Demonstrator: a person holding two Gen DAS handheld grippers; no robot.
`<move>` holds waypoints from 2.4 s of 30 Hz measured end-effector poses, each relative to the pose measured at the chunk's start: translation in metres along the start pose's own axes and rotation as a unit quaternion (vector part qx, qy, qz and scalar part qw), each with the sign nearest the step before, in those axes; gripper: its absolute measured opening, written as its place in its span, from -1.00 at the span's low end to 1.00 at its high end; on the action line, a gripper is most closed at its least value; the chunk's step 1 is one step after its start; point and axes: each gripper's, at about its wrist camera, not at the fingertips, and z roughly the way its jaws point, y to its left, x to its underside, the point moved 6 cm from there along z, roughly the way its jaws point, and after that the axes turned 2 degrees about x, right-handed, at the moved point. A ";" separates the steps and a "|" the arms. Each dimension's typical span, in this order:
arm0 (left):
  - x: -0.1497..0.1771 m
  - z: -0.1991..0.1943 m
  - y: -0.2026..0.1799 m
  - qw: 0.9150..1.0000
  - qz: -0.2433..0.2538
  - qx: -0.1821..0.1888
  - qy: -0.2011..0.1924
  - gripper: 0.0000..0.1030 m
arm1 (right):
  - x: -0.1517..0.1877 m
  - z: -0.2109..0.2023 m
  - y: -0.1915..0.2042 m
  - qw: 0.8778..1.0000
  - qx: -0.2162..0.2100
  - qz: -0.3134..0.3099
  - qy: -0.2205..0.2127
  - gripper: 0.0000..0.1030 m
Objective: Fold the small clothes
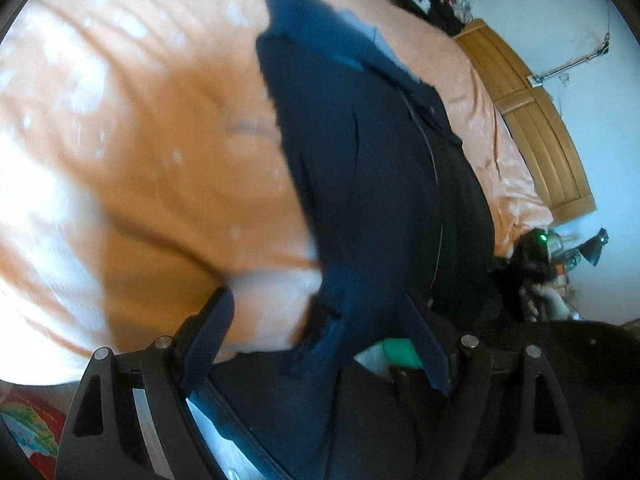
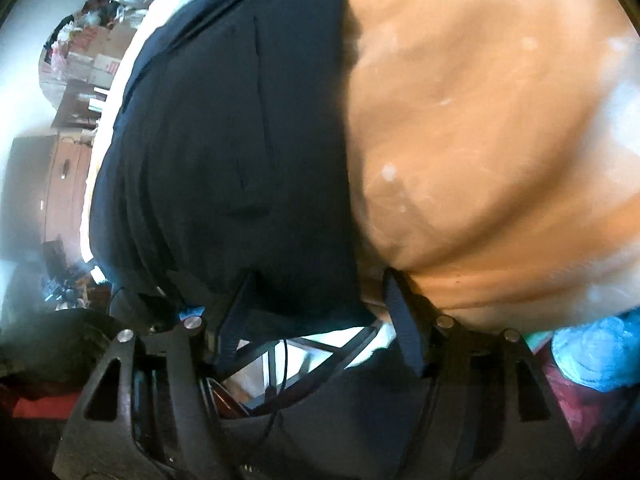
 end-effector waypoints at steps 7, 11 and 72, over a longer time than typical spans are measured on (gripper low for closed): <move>0.029 0.021 -0.002 0.999 0.001 0.017 0.044 0.49 | 0.004 0.010 0.022 0.999 -0.027 -0.025 0.023 0.25; 0.022 0.032 -0.017 0.998 0.013 0.050 0.041 0.10 | 0.007 0.012 0.021 0.999 -0.007 -0.030 0.027 0.13; 0.021 0.062 -0.029 0.999 0.004 -0.025 -0.030 -0.87 | 0.016 0.008 0.000 0.996 0.060 -0.044 -0.043 -0.32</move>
